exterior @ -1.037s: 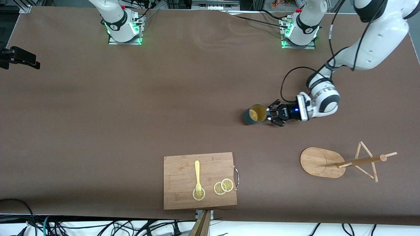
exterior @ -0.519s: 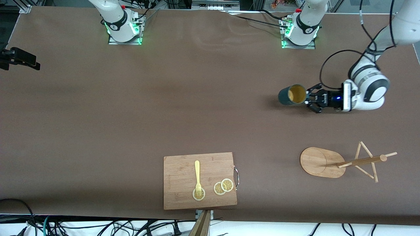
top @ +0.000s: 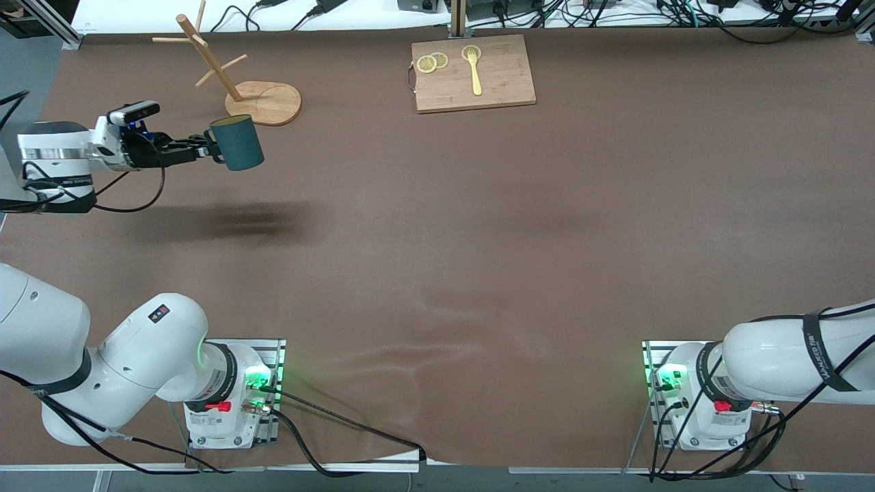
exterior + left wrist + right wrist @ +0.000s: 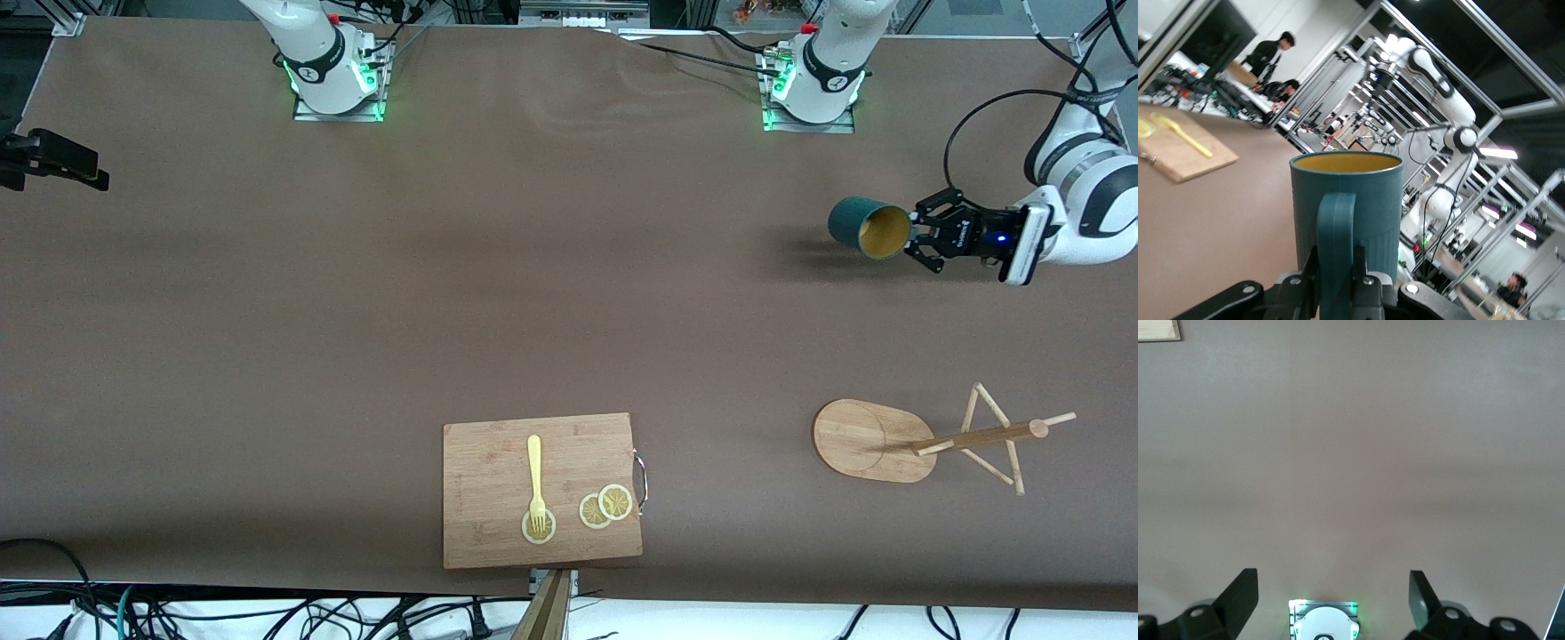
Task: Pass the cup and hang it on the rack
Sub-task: 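Lift the teal mug with the left gripper and carry it to the rack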
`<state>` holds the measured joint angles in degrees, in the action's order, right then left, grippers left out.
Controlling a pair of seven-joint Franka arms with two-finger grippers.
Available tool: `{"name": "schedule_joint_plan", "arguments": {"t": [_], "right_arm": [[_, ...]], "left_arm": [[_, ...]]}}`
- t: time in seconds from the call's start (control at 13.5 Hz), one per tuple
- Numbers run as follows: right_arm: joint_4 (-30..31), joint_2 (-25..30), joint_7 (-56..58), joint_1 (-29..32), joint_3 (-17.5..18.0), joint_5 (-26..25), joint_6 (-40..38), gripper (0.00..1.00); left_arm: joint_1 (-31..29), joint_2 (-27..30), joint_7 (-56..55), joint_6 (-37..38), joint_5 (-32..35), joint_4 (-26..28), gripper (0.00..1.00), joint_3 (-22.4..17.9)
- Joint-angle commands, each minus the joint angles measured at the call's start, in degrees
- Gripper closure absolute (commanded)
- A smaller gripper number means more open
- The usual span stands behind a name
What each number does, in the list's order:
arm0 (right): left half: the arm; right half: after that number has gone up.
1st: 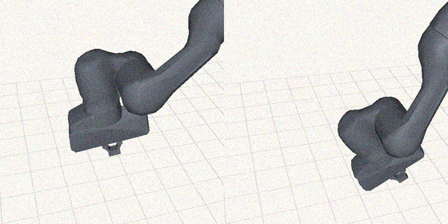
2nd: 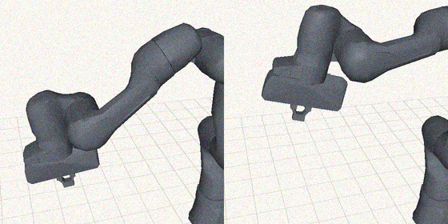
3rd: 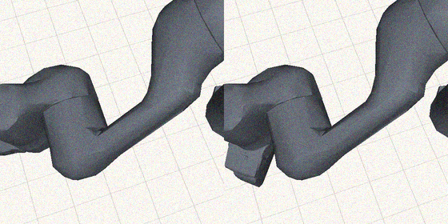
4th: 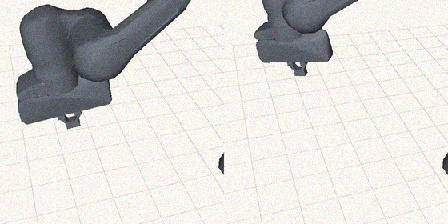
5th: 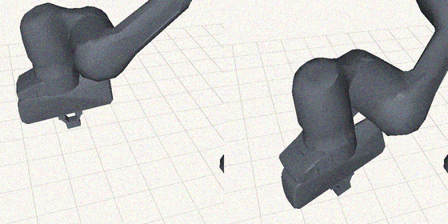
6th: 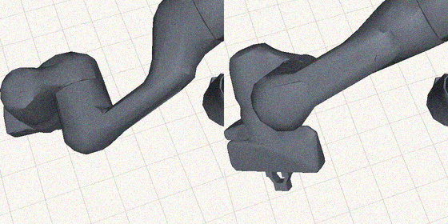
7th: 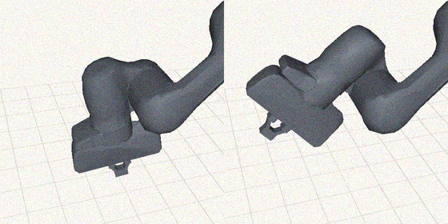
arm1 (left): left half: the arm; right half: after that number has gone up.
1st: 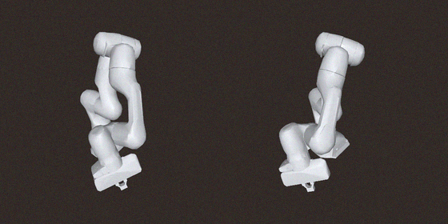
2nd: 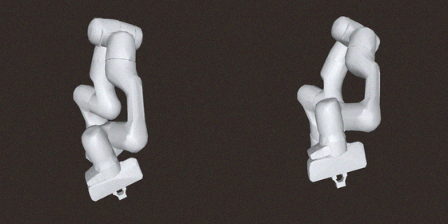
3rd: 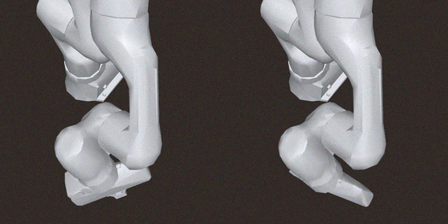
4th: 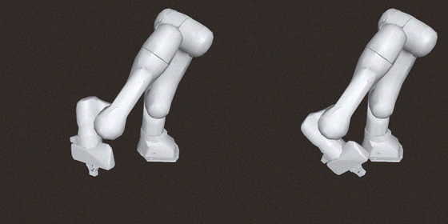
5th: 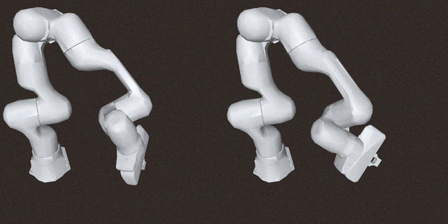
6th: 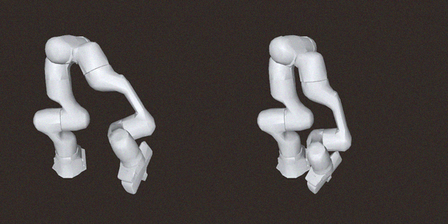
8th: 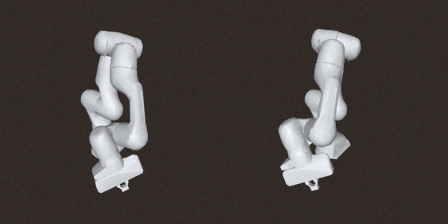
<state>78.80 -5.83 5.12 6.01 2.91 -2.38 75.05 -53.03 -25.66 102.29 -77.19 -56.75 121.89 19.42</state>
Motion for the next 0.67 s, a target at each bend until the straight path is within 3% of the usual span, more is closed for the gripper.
{"name": "schedule_joint_plan", "arguments": {"t": [0.0,0.59], "right_arm": [[0.39,0.38,0.68,0.32,0.17,0.45,0.45,0.00],[0.39,0.30,0.68,0.32,0.17,0.45,0.45,0.00]], "left_arm": [[-2.25,1.75,-11.72,1.25,1.20,-1.39,1.00,0.53],[-1.82,-0.87,-51.89,-3.39,-3.72,-13.34,1.00,0.44]]}}
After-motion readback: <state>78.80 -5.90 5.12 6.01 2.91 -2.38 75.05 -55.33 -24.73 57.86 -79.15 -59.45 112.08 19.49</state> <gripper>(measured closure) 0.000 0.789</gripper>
